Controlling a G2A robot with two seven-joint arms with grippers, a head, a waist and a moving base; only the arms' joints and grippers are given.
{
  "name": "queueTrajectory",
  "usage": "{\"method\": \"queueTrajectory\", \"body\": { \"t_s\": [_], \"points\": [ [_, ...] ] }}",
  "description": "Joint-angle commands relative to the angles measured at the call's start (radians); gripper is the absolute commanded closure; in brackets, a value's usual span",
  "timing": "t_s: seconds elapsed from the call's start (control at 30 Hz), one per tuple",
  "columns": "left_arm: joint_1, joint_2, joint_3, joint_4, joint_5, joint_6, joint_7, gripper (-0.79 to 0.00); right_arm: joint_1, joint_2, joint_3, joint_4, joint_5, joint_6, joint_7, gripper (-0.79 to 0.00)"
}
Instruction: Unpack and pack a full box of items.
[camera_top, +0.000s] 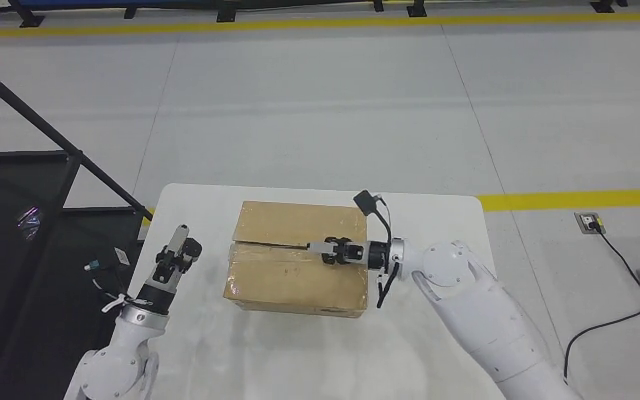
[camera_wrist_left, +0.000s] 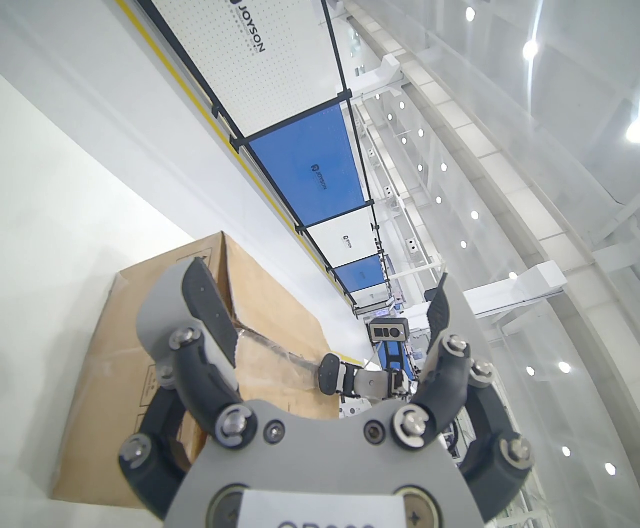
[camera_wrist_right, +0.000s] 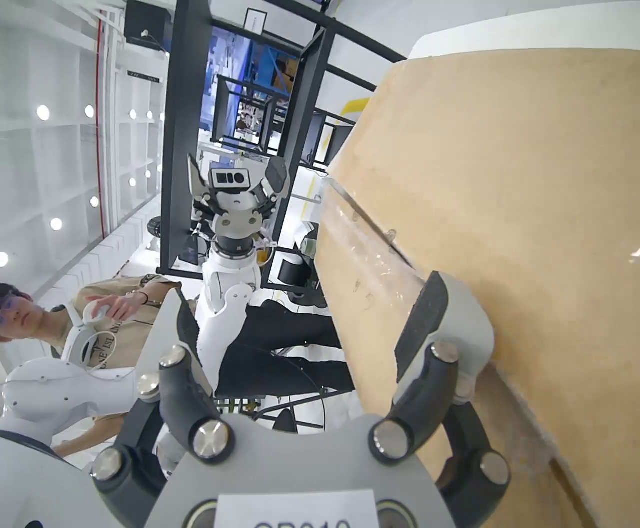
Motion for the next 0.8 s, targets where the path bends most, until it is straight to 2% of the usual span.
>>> {"method": "queueTrajectory", "body": {
  "t_s": [0.0,0.2,0.4,0.77],
  "points": [
    [0.000,0.000,0.003,0.004,-0.001,-0.001,-0.005,-0.785,0.016,-0.006,-0.012,0.021,0.015,0.032,0.015,-0.785],
    [-0.012,-0.002,0.019,0.010,0.002,0.004,-0.016,-0.785,0.037,-0.016,-0.031,0.040,0.017,0.062,0.032,-0.785],
    [-0.022,-0.003,0.032,0.030,0.006,0.011,-0.018,-0.785,0.042,-0.027,-0.045,0.036,0.012,0.080,-0.013,-0.785],
    [-0.048,-0.008,0.062,0.126,0.001,0.038,-0.011,-0.785,0.076,-0.062,-0.101,0.077,0.025,0.084,-0.051,-0.785]
  ]
}}
